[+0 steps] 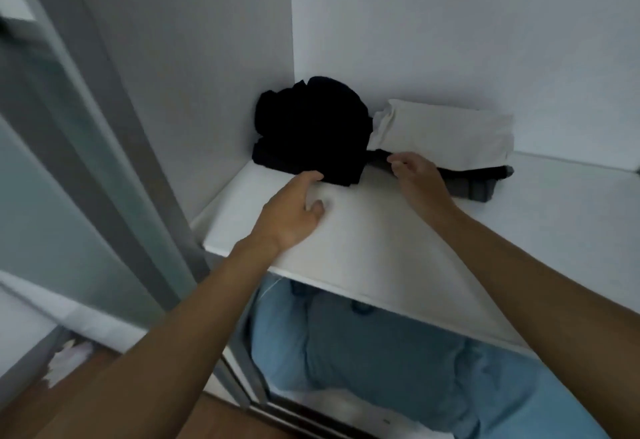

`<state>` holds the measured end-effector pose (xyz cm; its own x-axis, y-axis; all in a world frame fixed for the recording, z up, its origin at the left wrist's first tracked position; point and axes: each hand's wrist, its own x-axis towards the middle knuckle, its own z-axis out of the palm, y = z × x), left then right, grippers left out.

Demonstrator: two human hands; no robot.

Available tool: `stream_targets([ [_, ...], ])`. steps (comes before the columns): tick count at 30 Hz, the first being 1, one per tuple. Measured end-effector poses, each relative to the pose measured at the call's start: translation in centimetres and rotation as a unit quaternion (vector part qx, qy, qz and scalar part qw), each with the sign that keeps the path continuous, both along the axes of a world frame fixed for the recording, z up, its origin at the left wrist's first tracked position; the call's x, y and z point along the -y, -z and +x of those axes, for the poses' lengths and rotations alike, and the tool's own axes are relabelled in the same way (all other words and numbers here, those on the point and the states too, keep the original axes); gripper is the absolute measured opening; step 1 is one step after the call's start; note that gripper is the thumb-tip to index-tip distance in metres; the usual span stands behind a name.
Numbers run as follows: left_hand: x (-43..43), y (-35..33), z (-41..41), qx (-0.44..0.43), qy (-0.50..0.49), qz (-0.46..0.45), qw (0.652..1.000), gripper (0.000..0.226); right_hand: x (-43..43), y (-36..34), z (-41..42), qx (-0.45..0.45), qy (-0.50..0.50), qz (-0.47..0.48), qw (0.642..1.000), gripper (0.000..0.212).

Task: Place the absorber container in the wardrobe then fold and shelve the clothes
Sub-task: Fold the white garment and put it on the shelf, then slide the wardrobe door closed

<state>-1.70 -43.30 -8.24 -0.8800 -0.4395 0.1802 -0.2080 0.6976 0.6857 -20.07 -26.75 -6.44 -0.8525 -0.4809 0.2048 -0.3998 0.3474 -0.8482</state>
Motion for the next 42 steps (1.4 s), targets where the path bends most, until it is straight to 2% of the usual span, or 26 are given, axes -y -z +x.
stream_targets([
  [5, -0.8, 1.6, 12.6, -0.099, -0.015, 0.084, 0.991, 0.029, 4.2, -1.6, 11.0, 0.014, -0.080, -0.052, 0.995, 0.024],
  [9, 2.1, 3.4, 19.6, -0.190, -0.151, 0.158, 0.957, 0.021, 9.2, -3.5, 19.4, -0.011, -0.176, -0.075, 0.981, 0.026],
  [11, 3.7, 4.5, 21.0, -0.193, -0.215, 0.166, 0.943, 0.020, 11.5, -3.7, 22.8, -0.074, -0.218, -0.037, 0.972, 0.040],
  [13, 4.8, 5.1, 20.8, -0.147, -0.213, 0.183, 0.948, 0.028, 13.4, -3.6, 25.2, -0.124, -0.246, 0.010, 0.961, 0.049],
  [14, 5.0, 5.2, 20.3, -0.128, -0.194, 0.189, 0.954, 0.036, 14.2, -3.5, 25.9, -0.119, -0.250, 0.018, 0.961, 0.049],
  [17, 4.8, 4.8, 18.9, -0.125, -0.175, 0.190, 0.958, 0.043, 16.3, -3.0, 26.8, -0.059, -0.209, 0.013, 0.976, 0.039],
  [20, 4.3, 4.8, 18.8, -0.138, -0.186, 0.209, 0.950, 0.042, 17.3, -2.5, 26.4, -0.077, -0.170, 0.027, 0.982, 0.030],
  [25, 4.7, 4.4, 19.3, -0.142, -0.202, 0.225, 0.943, 0.023, 16.9, -2.3, 26.0, -0.070, -0.160, 0.025, 0.984, 0.028],
  [28, 3.4, 3.6, 19.4, -0.125, -0.194, 0.244, 0.942, 0.019, 15.6, -2.3, 25.9, -0.062, -0.142, 0.014, 0.988, 0.029],
  [31, 0.9, 3.0, 19.1, -0.111, -0.166, 0.247, 0.948, 0.017, 13.3, -2.2, 25.2, -0.063, -0.137, 0.019, 0.988, 0.029],
  [36, -4.0, 3.3, 17.3, -0.112, -0.103, 0.257, 0.954, 0.029, 7.3, -2.2, 23.6, -0.073, -0.118, 0.037, 0.990, 0.033],
  [42, -10.2, 4.3, 14.2, -0.076, 0.001, 0.268, 0.960, 0.024, -1.9, -1.4, 21.1, -0.069, -0.059, 0.020, 0.996, 0.040],
])
